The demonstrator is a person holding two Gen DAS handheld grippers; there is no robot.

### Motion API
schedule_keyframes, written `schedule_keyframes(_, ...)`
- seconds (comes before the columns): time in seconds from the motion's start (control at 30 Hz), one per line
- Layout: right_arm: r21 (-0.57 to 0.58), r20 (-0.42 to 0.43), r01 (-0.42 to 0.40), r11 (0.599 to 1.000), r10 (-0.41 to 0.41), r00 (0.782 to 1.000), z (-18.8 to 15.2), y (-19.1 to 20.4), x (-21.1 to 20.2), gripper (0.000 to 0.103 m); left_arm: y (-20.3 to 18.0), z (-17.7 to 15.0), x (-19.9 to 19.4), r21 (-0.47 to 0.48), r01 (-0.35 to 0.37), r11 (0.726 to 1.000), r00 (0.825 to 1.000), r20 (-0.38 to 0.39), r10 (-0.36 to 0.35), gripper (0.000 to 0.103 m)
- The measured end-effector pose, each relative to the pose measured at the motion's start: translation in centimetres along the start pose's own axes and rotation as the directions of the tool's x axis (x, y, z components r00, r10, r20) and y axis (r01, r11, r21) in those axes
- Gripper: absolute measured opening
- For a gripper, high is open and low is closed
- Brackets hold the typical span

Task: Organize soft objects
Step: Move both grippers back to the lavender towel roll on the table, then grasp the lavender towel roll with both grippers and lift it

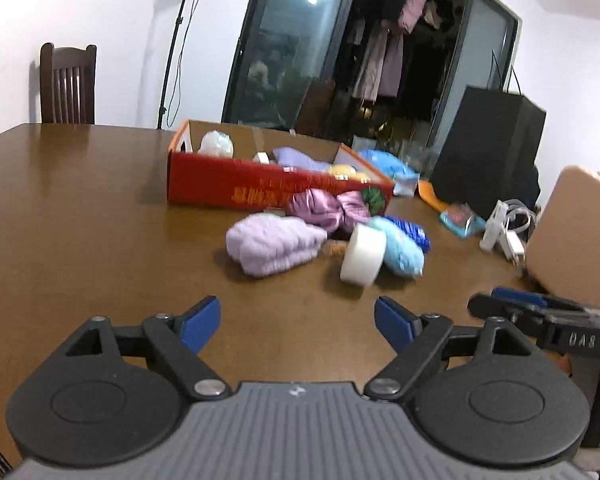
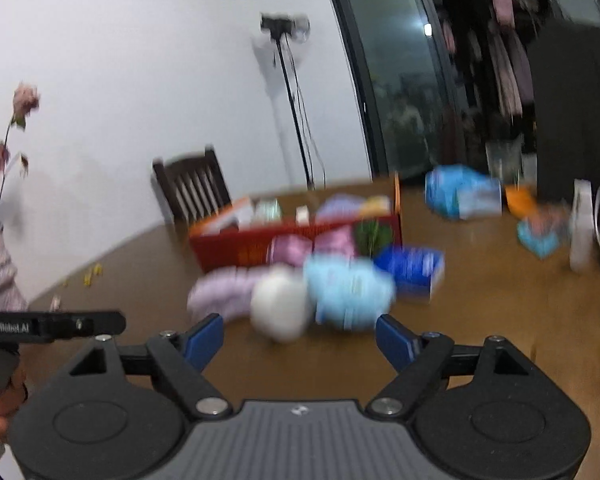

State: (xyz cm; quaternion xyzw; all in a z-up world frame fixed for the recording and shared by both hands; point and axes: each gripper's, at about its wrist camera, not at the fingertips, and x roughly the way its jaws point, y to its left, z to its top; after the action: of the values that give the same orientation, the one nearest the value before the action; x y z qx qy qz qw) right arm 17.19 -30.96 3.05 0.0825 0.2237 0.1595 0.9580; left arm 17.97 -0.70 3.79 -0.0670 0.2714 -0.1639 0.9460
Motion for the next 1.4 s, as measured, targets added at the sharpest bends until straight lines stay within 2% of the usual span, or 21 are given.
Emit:
schedule_keyframes(0.1, 0.026, -0.046, -0.010, 1.000, 0.012, 0.999, -1.6, 0.3, -0.1, 0.083, -0.5, 0.2, 0.2, 0.021, -0.007, 1.000, 1.000, 0.006, 0.007, 0.086)
schedule_keyframes(0.33, 0.043, -0.015, 0.000, 0.999, 0.001, 1.000, -1.3, 0.1, 0.4, 0.082, -1.5, 1.0, 1.9, 0.042, 0.010, 0.999, 1.000, 0.015, -0.010, 0.086)
schedule_keyframes(0.4, 0.060, -0.019, 0.001, 0.998, 0.000, 1.000, -1.2, -0.2, 0.8, 0.082, -1.6, 1.1, 2.8, 0.063, -0.023, 0.998, 0.999, 0.030, 0.021, 0.086)
schedule_keyframes(0.5, 0.076, -0.024, -0.012, 0.997, 0.014, 1.000, -0.9, -0.6, 1.6, 0.075, -1.0, 1.8, 4.7, 0.080, -0.093, 0.992, 0.995, 0.038, 0.090, 0.085)
schedule_keyframes(0.57, 0.086, -0.023, -0.052, 0.995, 0.054, 0.998, 0.0, -0.6, 2.2, 0.071, 0.3, 2.6, 5.9, 0.018, -0.107, 0.994, 0.994, 0.024, 0.106, 0.083)
schedule_keyframes(0.63, 0.073, -0.007, -0.113, 0.991, 0.114, 0.993, 1.8, 0.0, 3.4, 0.062, 2.4, 3.6, 7.2, -0.106, -0.066, 0.992, 0.998, 0.007, 0.067, 0.079)
schedule_keyframes(0.73, 0.028, 0.002, -0.170, 0.985, 0.170, 0.985, 4.9, 1.1, 6.7, 0.054, 5.2, 4.5, 9.6, -0.280, -0.003, 0.960, 1.000, -0.016, -0.001, 0.069)
schedule_keyframes(0.77, -0.002, -0.024, -0.182, 0.983, 0.182, 0.983, 5.8, 1.6, 8.4, 0.051, 5.9, 4.8, 10.8, -0.323, -0.015, 0.946, 0.999, -0.050, -0.001, 0.062)
schedule_keyframes(0.8, -0.027, -0.075, -0.188, 0.982, 0.186, 0.980, 6.7, 2.0, 10.6, 0.043, 6.4, 4.9, 11.6, -0.339, -0.020, 0.941, 0.997, -0.072, -0.004, 0.057)
schedule_keyframes(0.87, -0.045, -0.191, -0.190, 0.981, 0.179, 0.965, 8.3, 2.2, 15.5, 0.039, 7.2, 4.9, 13.0, -0.371, -0.021, 0.928, 0.994, -0.103, -0.018, 0.053)
schedule_keyframes(0.93, -0.041, -0.295, -0.198, 0.979, 0.178, 0.939, 9.5, 2.1, 19.4, 0.038, 8.1, 4.7, 13.8, -0.409, 0.026, 0.912, 0.993, -0.095, -0.071, 0.050)
schedule_keyframes(1.07, -0.095, -0.485, -0.206, 0.974, 0.136, 0.864, 10.4, 3.1, 24.3, 0.039, 8.9, 4.4, 14.2, -0.435, 0.072, 0.898, 0.990, -0.082, -0.119, 0.037)
schedule_keyframes(1.1, -0.105, -0.511, -0.213, 0.971, 0.131, 0.849, 10.3, 3.4, 24.9, 0.039, 9.0, 4.3, 14.2, -0.433, 0.079, 0.898, 0.989, -0.077, -0.123, 0.035)
schedule_keyframes(1.17, -0.102, -0.534, -0.223, 0.969, 0.136, 0.834, 10.2, 3.8, 25.7, 0.038, 9.0, 4.2, 14.2, -0.431, 0.084, 0.898, 0.989, -0.072, -0.127, 0.034)
schedule_keyframes(1.27, -0.065, -0.525, -0.239, 0.969, 0.170, 0.834, 10.1, 3.4, 25.8, 0.025, 9.2, 4.2, 14.0, -0.448, 0.093, 0.889, 0.988, -0.071, -0.139, 0.031)
schedule_keyframes(1.4, -0.077, -0.459, -0.253, 0.964, 0.191, 0.868, 9.8, 4.4, 23.7, 0.018, 9.9, 3.7, 12.0, -0.466, 0.144, 0.873, 0.979, -0.064, -0.195, 0.031)
